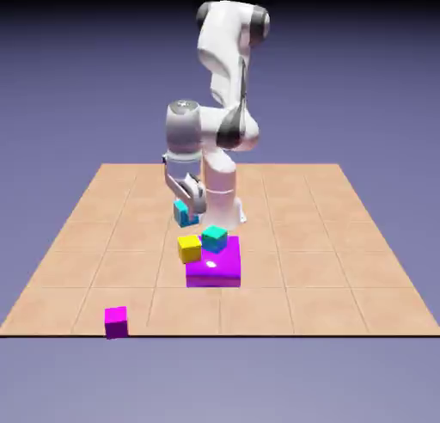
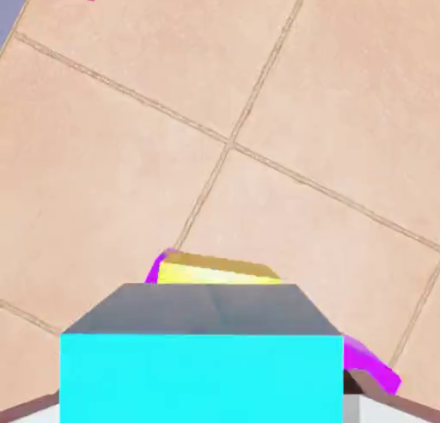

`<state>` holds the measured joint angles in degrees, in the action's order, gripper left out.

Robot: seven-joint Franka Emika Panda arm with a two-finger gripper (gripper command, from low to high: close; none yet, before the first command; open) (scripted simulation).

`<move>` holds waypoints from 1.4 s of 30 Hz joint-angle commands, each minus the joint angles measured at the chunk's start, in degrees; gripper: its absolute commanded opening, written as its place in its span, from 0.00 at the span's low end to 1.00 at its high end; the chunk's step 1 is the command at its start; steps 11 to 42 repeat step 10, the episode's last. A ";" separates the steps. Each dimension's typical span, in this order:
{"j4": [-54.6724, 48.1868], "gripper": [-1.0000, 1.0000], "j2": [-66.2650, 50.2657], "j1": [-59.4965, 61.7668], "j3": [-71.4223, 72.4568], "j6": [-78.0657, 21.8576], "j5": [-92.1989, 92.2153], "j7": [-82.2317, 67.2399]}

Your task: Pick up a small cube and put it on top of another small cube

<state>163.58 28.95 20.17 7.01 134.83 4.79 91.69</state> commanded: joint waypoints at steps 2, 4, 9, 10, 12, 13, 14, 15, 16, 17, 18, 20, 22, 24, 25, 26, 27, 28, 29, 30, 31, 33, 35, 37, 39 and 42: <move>1.06 0.00 -3.92 0.10 0.22 4.93 -0.24 0.24; 2.12 0.00 -7.84 0.20 0.44 9.91 -0.35 0.39; 3.27 1.00 -12.09 0.30 0.68 15.30 -0.48 0.56; 2.74 1.00 -10.13 0.26 0.57 12.81 -0.42 0.48; 2.74 1.00 -10.13 0.26 0.57 12.81 -0.42 0.48; 2.74 1.00 -10.13 0.26 0.57 12.81 -0.42 0.48; 2.74 1.00 -10.13 0.26 0.57 12.81 -0.42 0.48; 2.74 1.00 -10.13 0.26 0.57 12.81 -0.42 0.48; 2.74 1.00 -10.13 0.26 0.57 12.81 -0.42 0.48; 2.74 1.00 -10.13 0.26 0.57 12.81 -0.42 0.48; 2.74 1.00 -10.13 0.26 0.57 12.81 -0.42 0.48; 2.74 1.00 -10.13 0.26 0.57 12.81 -0.42 0.48; 2.74 1.00 -10.13 0.26 0.57 12.81 -0.42 0.48; 2.74 1.00 -10.13 0.26 0.57 12.81 -0.42 0.48; 2.74 1.00 -10.13 0.26 0.57 12.81 -0.42 0.48; 2.74 1.00 -10.13 0.26 0.57 12.81 -0.42 0.48; 2.74 1.00 -10.13 0.26 0.57 12.81 -0.42 0.48; 2.74 1.00 -10.13 0.26 0.57 12.81 -0.42 0.48; 2.74 1.00 -10.13 0.26 0.57 12.81 -0.42 0.48; 2.74 1.00 -10.13 0.26 0.57 12.81 -0.42 0.48; 2.74 1.00 -10.13 0.26 0.57 12.81 -0.42 0.48; 2.74 1.00 -10.13 0.26 0.57 12.81 -0.42 0.48; 2.74 1.00 -10.13 0.26 0.57 12.81 -0.42 0.48; 2.74 1.00 -10.13 0.26 0.57 12.81 -0.42 0.48; 2.74 1.00 -10.13 0.26 0.57 12.81 -0.42 0.48; 2.74 1.00 -10.13 0.26 0.57 12.81 -0.42 0.48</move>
